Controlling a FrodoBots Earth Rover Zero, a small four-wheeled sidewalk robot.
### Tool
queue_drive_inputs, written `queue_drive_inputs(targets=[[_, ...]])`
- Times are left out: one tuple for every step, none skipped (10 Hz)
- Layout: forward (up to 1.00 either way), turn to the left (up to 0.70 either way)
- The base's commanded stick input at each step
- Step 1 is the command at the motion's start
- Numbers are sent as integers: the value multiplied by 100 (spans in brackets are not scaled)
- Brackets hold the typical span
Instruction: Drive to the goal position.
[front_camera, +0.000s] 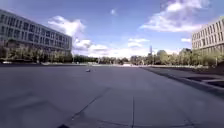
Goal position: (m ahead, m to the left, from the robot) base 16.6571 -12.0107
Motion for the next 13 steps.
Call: queue_drive_inputs(targets=[[70, 0], [70, 0], [70, 0], [70, 0], [70, 0], [70, 0], [70, 0], [70, 0], [70, 0], [70, 0], [70, 0], [70, 0], [70, 0]])
